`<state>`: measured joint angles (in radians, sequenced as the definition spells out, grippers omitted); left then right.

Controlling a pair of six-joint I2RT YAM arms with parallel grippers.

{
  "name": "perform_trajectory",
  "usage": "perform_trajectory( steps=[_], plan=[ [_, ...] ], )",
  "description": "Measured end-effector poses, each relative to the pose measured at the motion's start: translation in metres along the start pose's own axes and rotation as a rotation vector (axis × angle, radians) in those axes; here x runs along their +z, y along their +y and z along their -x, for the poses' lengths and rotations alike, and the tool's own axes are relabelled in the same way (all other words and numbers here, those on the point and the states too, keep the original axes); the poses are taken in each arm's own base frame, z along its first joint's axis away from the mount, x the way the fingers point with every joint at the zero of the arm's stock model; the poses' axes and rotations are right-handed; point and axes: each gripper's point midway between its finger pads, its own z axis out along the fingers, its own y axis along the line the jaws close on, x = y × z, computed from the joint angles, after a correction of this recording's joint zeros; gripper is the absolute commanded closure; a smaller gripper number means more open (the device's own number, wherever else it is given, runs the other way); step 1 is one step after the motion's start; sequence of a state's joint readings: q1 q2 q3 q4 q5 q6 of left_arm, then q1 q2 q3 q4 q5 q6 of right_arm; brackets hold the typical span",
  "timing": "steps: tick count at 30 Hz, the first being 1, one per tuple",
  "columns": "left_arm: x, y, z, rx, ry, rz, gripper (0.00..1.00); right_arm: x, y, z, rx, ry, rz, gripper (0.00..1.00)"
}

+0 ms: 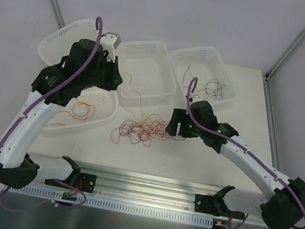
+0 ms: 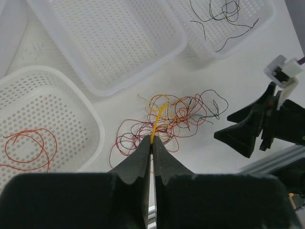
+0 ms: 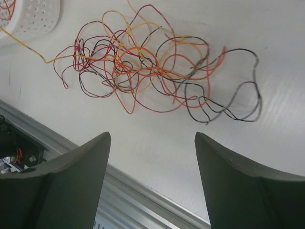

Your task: Untangle the cables

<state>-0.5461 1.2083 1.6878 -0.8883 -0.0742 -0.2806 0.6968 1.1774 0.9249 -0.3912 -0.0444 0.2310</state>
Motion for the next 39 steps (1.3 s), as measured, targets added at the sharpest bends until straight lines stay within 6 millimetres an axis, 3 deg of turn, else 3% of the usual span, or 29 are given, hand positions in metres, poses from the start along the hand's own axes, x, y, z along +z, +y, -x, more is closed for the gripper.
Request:
perform_trajectory(
  steps=[7, 11, 14, 18, 20, 21, 24, 27, 32, 39],
  plan=[
    [-0.002, 0.006, -0.010, 0.000, 0.009, 0.018, 1.00, 0.072, 0.024, -0.030, 0.044, 0.077, -0.064, 0.22],
    [-0.006, 0.014, -0.015, 0.001, 0.001, 0.049, 1.00, 0.114, 0.028, -0.036, 0.077, 0.095, -0.127, 0.22],
    [-0.010, 0.019, -0.017, 0.001, -0.008, 0.069, 1.00, 0.135, 0.032, -0.039, 0.086, 0.098, -0.162, 0.23],
    [-0.013, 0.024, -0.016, 0.001, -0.023, 0.094, 1.00, 0.152, 0.036, -0.039, 0.082, 0.094, -0.211, 0.35],
    [-0.013, 0.028, -0.017, 0.001, -0.026, 0.116, 1.00, 0.157, 0.033, -0.040, 0.080, 0.087, -0.243, 0.48],
    [-0.013, 0.030, -0.018, 0.002, -0.025, 0.124, 1.00, 0.157, 0.030, -0.041, 0.084, 0.085, -0.259, 0.54],
    [-0.014, 0.037, -0.016, 0.002, -0.038, 0.161, 1.00, 0.155, 0.016, -0.044, 0.083, 0.087, -0.324, 0.83],
    [-0.018, 0.047, -0.013, 0.002, -0.060, 0.217, 1.00, 0.148, -0.007, -0.049, 0.100, 0.100, -0.384, 0.97],
    [-0.029, 0.076, -0.009, 0.000, -0.088, 0.358, 1.00, 0.115, -0.067, -0.044, 0.152, 0.106, -0.488, 0.99],
    [-0.042, 0.118, -0.010, -0.038, -0.089, 0.536, 1.00, 0.034, -0.161, -0.031, 0.251, 0.067, -0.637, 0.99]
  ],
)
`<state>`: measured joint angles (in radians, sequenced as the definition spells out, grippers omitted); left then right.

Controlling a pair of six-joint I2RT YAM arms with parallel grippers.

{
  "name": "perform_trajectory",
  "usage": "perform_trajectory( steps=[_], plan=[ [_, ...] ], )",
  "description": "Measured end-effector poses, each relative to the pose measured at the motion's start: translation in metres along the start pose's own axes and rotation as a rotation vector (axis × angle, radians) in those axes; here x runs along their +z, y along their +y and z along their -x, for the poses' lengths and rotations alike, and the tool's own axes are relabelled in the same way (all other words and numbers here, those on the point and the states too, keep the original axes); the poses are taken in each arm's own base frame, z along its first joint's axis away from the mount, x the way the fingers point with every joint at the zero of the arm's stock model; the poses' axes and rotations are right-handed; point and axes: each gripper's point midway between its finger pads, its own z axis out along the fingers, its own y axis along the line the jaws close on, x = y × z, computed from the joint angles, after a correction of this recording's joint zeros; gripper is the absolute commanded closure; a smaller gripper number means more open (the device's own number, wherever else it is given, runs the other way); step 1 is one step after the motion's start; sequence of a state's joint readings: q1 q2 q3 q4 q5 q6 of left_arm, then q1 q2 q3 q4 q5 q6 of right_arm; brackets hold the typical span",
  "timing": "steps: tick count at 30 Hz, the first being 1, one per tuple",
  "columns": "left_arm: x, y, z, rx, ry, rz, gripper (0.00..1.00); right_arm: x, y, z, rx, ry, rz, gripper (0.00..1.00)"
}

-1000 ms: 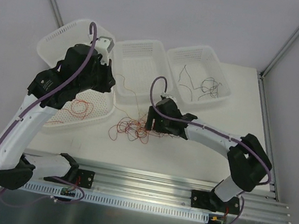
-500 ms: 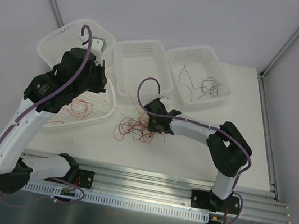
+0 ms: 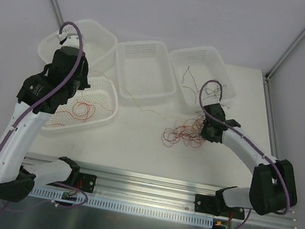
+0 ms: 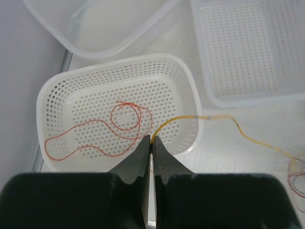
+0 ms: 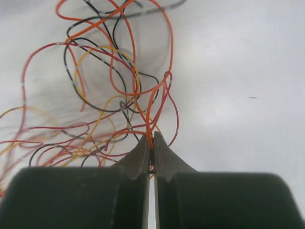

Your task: Untangle the cables

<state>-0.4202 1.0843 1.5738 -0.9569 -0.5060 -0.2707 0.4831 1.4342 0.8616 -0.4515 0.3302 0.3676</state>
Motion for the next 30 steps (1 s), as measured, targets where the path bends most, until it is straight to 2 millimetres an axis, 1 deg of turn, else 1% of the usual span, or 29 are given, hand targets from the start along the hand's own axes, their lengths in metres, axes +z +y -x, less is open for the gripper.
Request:
perform_trajectory(
  steps=[1, 3, 4, 7, 9, 10, 13, 17, 21, 24, 26, 28, 29, 30],
  plan=[
    [0.001, 0.005, -0.001, -0.006, 0.004, 0.019, 1.00, -0.002, -0.018, 0.004, 0.026, -0.006, -0.021, 0.99],
    [0.003, 0.018, -0.002, -0.023, 0.014, 0.061, 1.00, -0.007, -0.045, 0.010, 0.077, -0.013, -0.041, 0.99],
    [0.004, 0.023, -0.002, -0.030, 0.019, 0.078, 1.00, -0.009, -0.063, 0.012, 0.116, -0.015, -0.054, 0.99],
    [0.003, 0.035, -0.002, -0.049, 0.025, 0.117, 1.00, -0.017, -0.099, 0.015, 0.205, -0.016, -0.080, 0.99],
    [-0.001, 0.039, 0.002, -0.060, 0.019, 0.127, 1.00, -0.024, -0.113, 0.017, 0.246, -0.020, -0.082, 0.99],
    [-0.003, 0.040, 0.006, -0.068, 0.009, 0.125, 1.00, -0.027, -0.116, 0.018, 0.258, -0.025, -0.076, 0.99],
    [-0.010, 0.039, 0.018, -0.086, -0.021, 0.105, 1.00, -0.035, -0.117, 0.018, 0.263, -0.031, -0.049, 0.99],
    [-0.016, 0.028, 0.026, -0.100, -0.033, 0.037, 1.00, -0.038, -0.113, 0.015, 0.248, -0.020, -0.022, 0.99],
    [-0.020, 0.003, 0.028, -0.104, -0.016, -0.106, 1.00, -0.039, -0.103, 0.012, 0.240, -0.002, 0.028, 0.99],
    [-0.026, -0.019, 0.036, -0.109, -0.013, -0.223, 1.00, -0.039, -0.094, 0.010, 0.218, 0.013, 0.064, 0.94],
    [-0.031, -0.030, 0.046, -0.114, -0.023, -0.288, 1.00, -0.038, -0.085, 0.007, 0.192, 0.027, 0.091, 0.81],
    [-0.038, -0.043, 0.060, -0.120, -0.049, -0.363, 1.00, -0.037, -0.076, 0.004, 0.168, 0.039, 0.123, 0.70],
    [-0.041, -0.049, 0.067, -0.122, -0.060, -0.396, 1.00, -0.037, -0.071, 0.002, 0.157, 0.046, 0.140, 0.58],
    [-0.043, -0.055, 0.073, -0.124, -0.067, -0.427, 1.00, -0.038, -0.066, 0.000, 0.148, 0.052, 0.160, 0.53]
  ],
)
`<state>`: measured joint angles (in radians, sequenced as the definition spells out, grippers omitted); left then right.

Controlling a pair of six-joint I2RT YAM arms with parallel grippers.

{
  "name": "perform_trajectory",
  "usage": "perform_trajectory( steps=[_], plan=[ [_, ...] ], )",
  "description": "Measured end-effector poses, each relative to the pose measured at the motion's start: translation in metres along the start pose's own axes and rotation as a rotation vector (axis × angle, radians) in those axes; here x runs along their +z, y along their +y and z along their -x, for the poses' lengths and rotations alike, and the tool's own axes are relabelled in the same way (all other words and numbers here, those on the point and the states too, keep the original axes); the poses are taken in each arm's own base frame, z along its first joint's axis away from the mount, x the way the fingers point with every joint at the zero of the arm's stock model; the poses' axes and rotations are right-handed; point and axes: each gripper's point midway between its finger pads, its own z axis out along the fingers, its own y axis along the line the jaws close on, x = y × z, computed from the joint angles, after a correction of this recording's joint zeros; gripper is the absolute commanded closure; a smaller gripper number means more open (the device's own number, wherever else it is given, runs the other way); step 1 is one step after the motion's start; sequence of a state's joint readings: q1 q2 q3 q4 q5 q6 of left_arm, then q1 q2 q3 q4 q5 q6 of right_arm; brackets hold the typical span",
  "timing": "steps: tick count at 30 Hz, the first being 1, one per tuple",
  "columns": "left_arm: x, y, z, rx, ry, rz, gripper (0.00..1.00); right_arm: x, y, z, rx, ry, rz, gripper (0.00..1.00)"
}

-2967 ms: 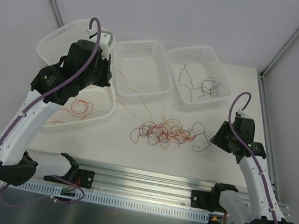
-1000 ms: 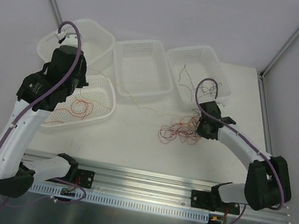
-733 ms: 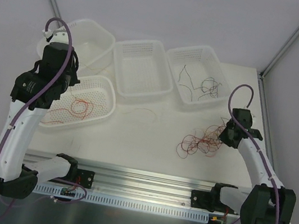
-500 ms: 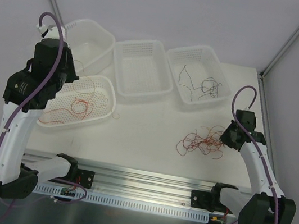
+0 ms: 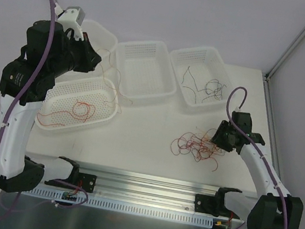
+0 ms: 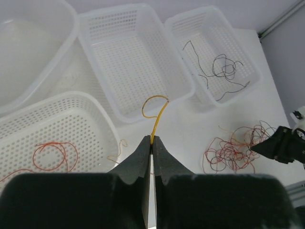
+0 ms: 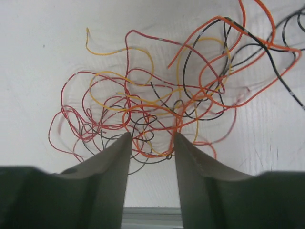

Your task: Untangle the cables

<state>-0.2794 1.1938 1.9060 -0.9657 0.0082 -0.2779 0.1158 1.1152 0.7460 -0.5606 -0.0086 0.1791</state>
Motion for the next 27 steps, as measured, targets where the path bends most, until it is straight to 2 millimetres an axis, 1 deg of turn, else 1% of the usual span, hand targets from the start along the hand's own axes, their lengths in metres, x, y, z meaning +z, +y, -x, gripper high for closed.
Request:
perform_trajectory(
  steps=[1, 4, 6, 9, 13, 15, 17, 19, 21, 23, 25, 27],
  plan=[
    [0.002, -0.007, 0.005, -0.001, -0.003, -0.031, 1.00, 0.001, 0.004, -0.003, -0.011, 0.009, 0.016, 0.45],
    [0.011, -0.024, 0.018, -0.008, -0.007, -0.103, 1.00, 0.001, 0.013, -0.010, -0.033, 0.030, 0.056, 0.31],
    [0.019, -0.033, 0.026, -0.018, -0.003, -0.139, 1.00, 0.001, 0.019, -0.016, -0.051, 0.041, 0.079, 0.27],
    [0.029, -0.047, 0.040, -0.030, -0.011, -0.194, 1.00, -0.003, 0.031, -0.023, -0.093, 0.047, 0.112, 0.24],
    [0.034, -0.067, 0.056, -0.056, -0.025, -0.281, 1.00, -0.012, 0.049, -0.032, -0.151, 0.041, 0.167, 0.24],
    [0.034, -0.077, 0.060, -0.070, -0.026, -0.336, 1.00, -0.016, 0.057, -0.037, -0.175, 0.037, 0.192, 0.23],
    [0.037, -0.083, 0.058, -0.078, -0.017, -0.371, 1.00, -0.020, 0.062, -0.039, -0.190, 0.031, 0.209, 0.23],
    [0.047, -0.083, 0.049, -0.082, 0.005, -0.374, 1.00, -0.024, 0.066, -0.041, -0.200, 0.023, 0.221, 0.23],
    [0.065, -0.077, 0.025, -0.091, 0.063, -0.356, 1.00, -0.026, 0.067, -0.040, -0.203, 0.013, 0.227, 0.23],
    [0.089, -0.064, -0.011, -0.104, 0.150, -0.306, 1.00, -0.028, 0.067, -0.039, -0.203, 0.003, 0.231, 0.23],
    [0.112, -0.052, -0.052, -0.112, 0.252, -0.252, 1.00, -0.030, 0.068, -0.038, -0.202, -0.005, 0.235, 0.23],
    [0.126, -0.044, -0.095, -0.107, 0.349, -0.208, 1.00, -0.031, 0.069, -0.038, -0.202, -0.010, 0.239, 0.23]
  ],
)
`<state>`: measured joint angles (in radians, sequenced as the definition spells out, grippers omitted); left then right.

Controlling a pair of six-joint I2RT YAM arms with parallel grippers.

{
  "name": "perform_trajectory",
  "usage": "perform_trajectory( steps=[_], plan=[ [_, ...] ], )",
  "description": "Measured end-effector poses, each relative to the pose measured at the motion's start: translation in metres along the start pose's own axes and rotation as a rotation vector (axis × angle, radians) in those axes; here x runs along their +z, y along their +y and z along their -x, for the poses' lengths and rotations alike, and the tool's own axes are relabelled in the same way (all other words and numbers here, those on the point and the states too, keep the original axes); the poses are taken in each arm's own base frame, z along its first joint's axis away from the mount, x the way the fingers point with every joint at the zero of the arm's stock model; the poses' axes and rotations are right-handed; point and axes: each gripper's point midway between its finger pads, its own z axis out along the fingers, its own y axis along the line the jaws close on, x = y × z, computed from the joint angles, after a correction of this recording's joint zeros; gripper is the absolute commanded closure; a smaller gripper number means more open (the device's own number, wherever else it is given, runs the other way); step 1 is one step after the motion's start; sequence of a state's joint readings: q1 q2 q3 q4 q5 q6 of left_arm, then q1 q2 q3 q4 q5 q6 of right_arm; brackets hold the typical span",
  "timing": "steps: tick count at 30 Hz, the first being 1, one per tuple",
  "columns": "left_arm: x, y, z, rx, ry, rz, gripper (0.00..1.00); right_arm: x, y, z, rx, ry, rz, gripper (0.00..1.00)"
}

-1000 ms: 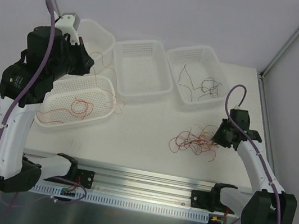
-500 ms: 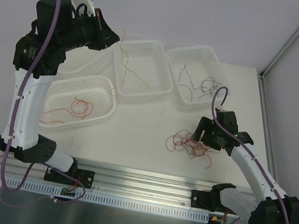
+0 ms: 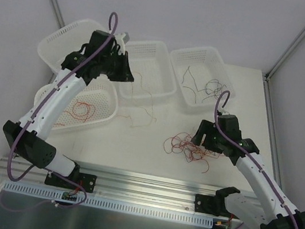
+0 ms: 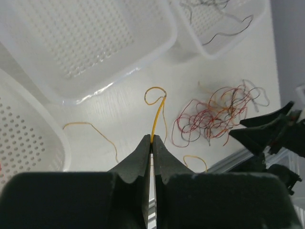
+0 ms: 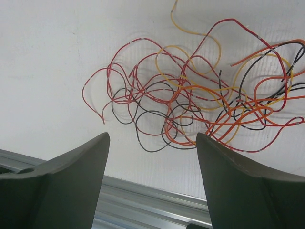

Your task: Untangle the cables

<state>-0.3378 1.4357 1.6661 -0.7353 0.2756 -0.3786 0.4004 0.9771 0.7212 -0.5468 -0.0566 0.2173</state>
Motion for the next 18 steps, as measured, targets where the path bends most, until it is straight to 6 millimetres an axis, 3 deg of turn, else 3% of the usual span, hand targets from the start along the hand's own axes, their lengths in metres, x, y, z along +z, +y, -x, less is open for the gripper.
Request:
perform_trajectory(
  steps=[2, 4, 8, 11, 16, 18],
  plan=[
    [0.017, 0.005, -0.033, 0.010, 0.085, 0.027, 1.00, -0.001, 0.001, 0.000, -0.001, -0.003, 0.002, 0.23],
    [0.026, -0.003, -0.060, 0.045, 0.151, 0.022, 1.00, -0.001, 0.001, 0.001, 0.000, -0.007, 0.004, 0.23],
    [0.023, -0.042, -0.070, 0.122, 0.166, -0.070, 1.00, -0.003, 0.000, 0.000, 0.000, -0.016, 0.001, 0.23],
    [0.006, -0.073, -0.046, 0.150, 0.100, -0.166, 1.00, -0.006, -0.002, 0.001, -0.001, -0.030, -0.006, 0.22],
    [-0.045, -0.124, 0.022, 0.206, -0.120, -0.299, 1.00, -0.012, -0.003, 0.002, -0.002, -0.050, -0.004, 0.22],
    [-0.064, -0.134, 0.045, 0.226, -0.209, -0.313, 1.00, -0.013, -0.003, 0.002, -0.002, -0.055, -0.004, 0.22]
  ],
)
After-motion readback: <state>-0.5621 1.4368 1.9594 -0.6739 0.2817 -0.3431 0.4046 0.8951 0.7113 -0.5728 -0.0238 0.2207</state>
